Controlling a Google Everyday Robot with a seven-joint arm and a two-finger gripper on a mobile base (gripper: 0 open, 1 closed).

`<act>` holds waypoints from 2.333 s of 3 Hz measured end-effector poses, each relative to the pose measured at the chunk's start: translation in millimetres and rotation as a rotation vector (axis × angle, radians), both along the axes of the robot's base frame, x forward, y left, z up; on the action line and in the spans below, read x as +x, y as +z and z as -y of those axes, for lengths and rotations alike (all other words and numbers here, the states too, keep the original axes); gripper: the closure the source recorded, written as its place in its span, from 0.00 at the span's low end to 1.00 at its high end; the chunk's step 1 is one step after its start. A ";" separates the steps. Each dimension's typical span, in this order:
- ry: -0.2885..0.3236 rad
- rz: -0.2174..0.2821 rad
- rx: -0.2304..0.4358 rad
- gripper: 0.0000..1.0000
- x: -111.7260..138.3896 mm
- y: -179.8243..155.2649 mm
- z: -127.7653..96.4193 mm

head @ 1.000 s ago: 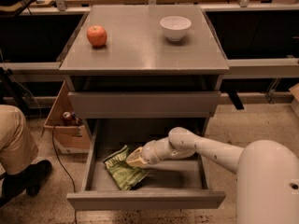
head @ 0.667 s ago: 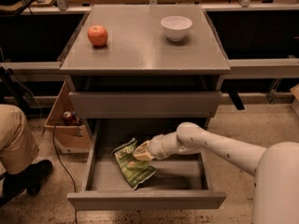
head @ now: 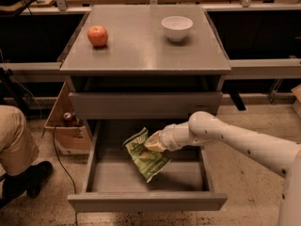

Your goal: Pick green jalapeno chip bag from middle drawer and place on counter

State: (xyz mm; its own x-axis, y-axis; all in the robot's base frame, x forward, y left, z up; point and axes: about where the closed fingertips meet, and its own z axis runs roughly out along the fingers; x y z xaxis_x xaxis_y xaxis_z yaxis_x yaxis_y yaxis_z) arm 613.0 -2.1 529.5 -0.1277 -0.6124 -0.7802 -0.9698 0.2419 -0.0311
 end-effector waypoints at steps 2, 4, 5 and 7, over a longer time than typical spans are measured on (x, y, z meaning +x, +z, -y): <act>-0.066 0.088 -0.143 1.00 18.4 66.5 44.3; -0.067 0.111 -0.164 1.00 13.8 90.5 48.8; -0.048 0.159 -0.217 1.00 7.9 128.6 50.9; -0.018 0.293 -0.357 1.00 7.6 217.3 52.2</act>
Offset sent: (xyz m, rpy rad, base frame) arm 0.0275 -0.0800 0.1087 -0.2429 -0.1374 -0.1174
